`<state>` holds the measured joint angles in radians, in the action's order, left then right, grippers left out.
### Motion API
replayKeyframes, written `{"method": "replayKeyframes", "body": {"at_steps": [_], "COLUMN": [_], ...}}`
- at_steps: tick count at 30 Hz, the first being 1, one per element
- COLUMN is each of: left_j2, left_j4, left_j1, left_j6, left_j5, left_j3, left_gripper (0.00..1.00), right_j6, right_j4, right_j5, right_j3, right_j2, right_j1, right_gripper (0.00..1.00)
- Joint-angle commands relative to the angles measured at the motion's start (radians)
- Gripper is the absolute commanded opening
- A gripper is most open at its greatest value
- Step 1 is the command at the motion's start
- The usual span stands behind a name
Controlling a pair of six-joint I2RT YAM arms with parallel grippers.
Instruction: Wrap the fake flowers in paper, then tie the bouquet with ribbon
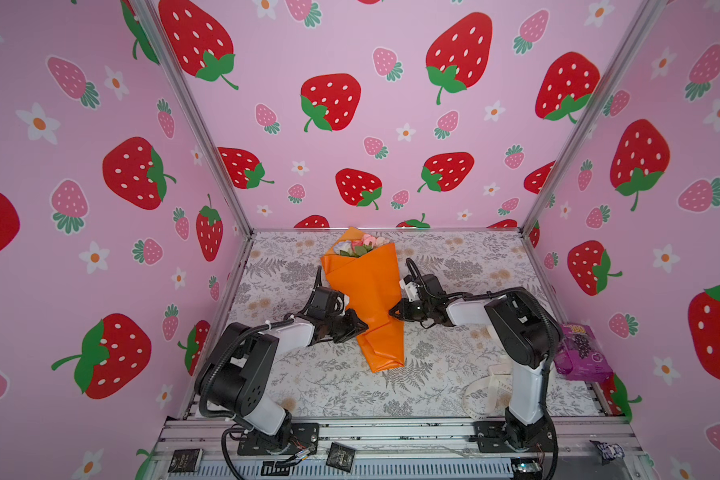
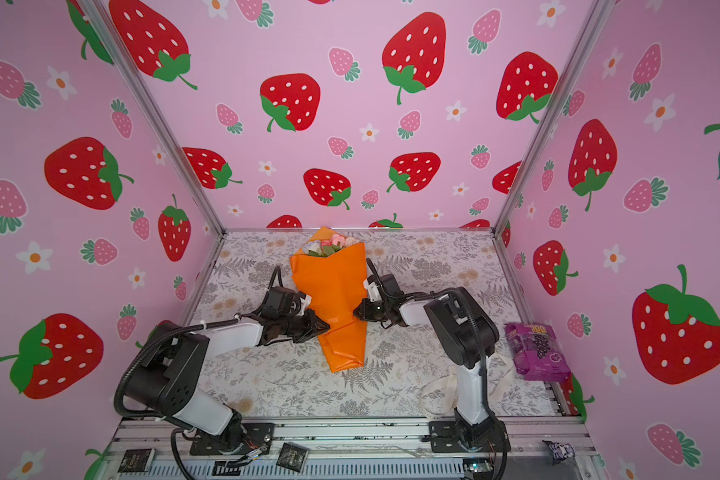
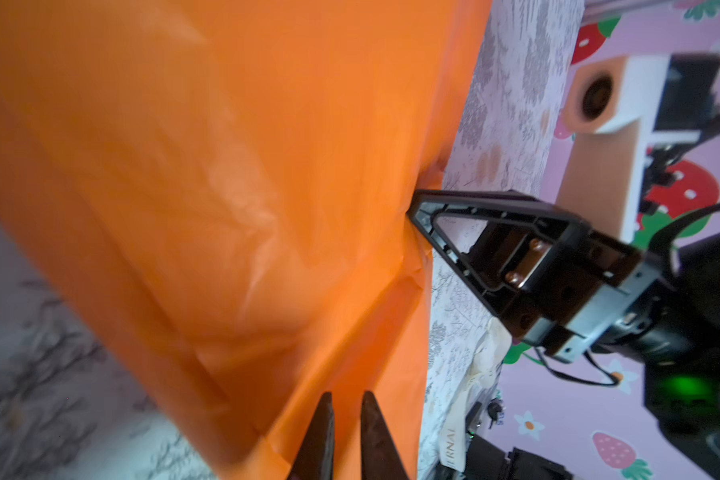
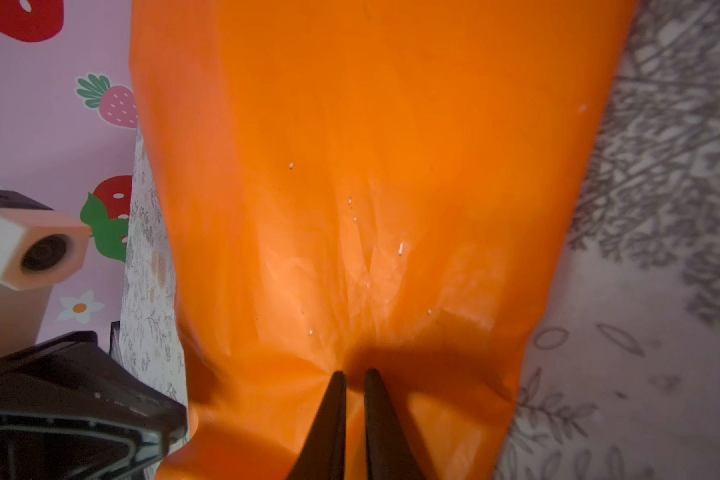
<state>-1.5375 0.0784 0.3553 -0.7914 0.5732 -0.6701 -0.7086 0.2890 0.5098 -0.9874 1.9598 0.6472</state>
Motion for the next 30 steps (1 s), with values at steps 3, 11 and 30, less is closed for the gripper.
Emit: {"method": "replayKeyframes", "body": {"at_steps": [3, 11, 30], "left_j2": [0.060, -0.076, -0.372], "left_j4": [-0.180, -0.138, 0.061], "left_j1": [-0.057, -0.168, -0.229], "left_j6": [0.053, 0.043, -0.013], "left_j5": [-0.131, -0.079, 0.108], "left_j3": [-0.059, -0.124, -0.263], "left_gripper": [0.48, 0.63, 0.26], "right_j6": [0.036, 0.113, 0.139], "right_j4": [-0.037, -0.145, -0.079], "right_j5": [-0.016, -0.080, 0.183], "right_j3": [-0.014, -0.098, -0.326], "right_j2": [-0.086, -0.044, 0.253], "right_j1": [-0.018, -0.082, -0.149], "right_gripper": [0.27, 0.46, 0.51]}}
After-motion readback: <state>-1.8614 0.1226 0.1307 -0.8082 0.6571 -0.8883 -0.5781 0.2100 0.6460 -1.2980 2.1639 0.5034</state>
